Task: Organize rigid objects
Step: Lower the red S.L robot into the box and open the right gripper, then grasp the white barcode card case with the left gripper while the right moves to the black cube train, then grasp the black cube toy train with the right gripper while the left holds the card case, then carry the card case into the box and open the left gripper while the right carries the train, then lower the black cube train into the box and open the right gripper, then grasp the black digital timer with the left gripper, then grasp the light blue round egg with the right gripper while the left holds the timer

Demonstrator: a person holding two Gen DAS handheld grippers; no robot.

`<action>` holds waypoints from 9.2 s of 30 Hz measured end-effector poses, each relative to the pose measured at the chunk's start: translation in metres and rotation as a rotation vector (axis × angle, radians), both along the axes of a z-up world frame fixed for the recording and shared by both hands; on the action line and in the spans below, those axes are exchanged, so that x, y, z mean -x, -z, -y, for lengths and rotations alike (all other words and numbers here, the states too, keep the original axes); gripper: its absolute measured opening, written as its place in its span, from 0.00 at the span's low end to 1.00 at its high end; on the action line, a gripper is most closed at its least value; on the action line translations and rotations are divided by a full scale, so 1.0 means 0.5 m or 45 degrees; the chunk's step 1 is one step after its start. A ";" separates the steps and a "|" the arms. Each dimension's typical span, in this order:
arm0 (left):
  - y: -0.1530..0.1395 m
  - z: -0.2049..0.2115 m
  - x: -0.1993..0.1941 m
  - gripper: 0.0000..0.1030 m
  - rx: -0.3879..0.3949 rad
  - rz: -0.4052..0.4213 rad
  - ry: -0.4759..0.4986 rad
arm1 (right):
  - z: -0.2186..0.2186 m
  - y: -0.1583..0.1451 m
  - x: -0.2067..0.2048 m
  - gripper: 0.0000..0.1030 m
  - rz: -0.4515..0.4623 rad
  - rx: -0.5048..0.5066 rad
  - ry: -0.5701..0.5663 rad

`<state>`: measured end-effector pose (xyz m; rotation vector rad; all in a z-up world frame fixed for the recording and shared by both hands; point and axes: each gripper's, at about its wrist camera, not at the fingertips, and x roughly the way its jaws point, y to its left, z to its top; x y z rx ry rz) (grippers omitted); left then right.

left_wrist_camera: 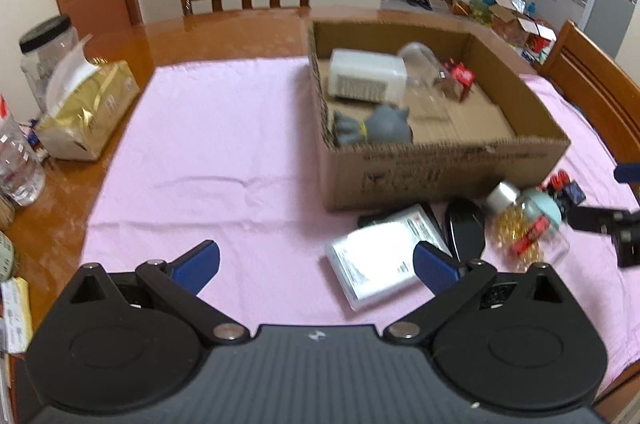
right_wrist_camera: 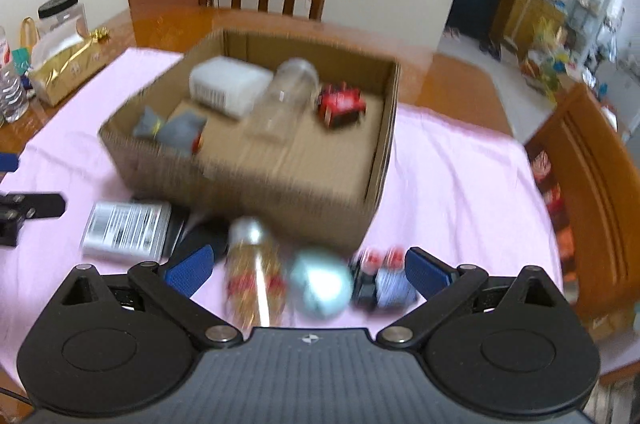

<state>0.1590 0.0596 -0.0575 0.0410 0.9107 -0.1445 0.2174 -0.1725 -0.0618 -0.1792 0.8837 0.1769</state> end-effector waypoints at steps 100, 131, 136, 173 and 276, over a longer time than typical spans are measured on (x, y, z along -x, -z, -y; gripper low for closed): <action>0.109 0.083 0.024 0.91 -0.074 -0.247 -0.073 | 0.217 0.151 -0.133 0.70 -0.134 -0.012 -0.402; 0.073 0.099 0.008 0.86 -0.088 -0.265 0.062 | 0.214 0.135 -0.135 0.56 -0.169 -0.026 -0.368; 0.030 0.108 0.009 0.86 -0.100 -0.263 0.125 | 0.215 0.113 -0.132 0.56 -0.170 -0.020 -0.376; -0.085 0.257 -0.189 0.95 -0.045 0.098 0.159 | 0.141 -0.096 -0.271 0.56 0.094 -0.057 -0.618; 0.112 0.125 -0.100 0.68 -0.090 -0.102 0.010 | 0.144 0.173 -0.105 1.00 -0.085 -0.072 -0.069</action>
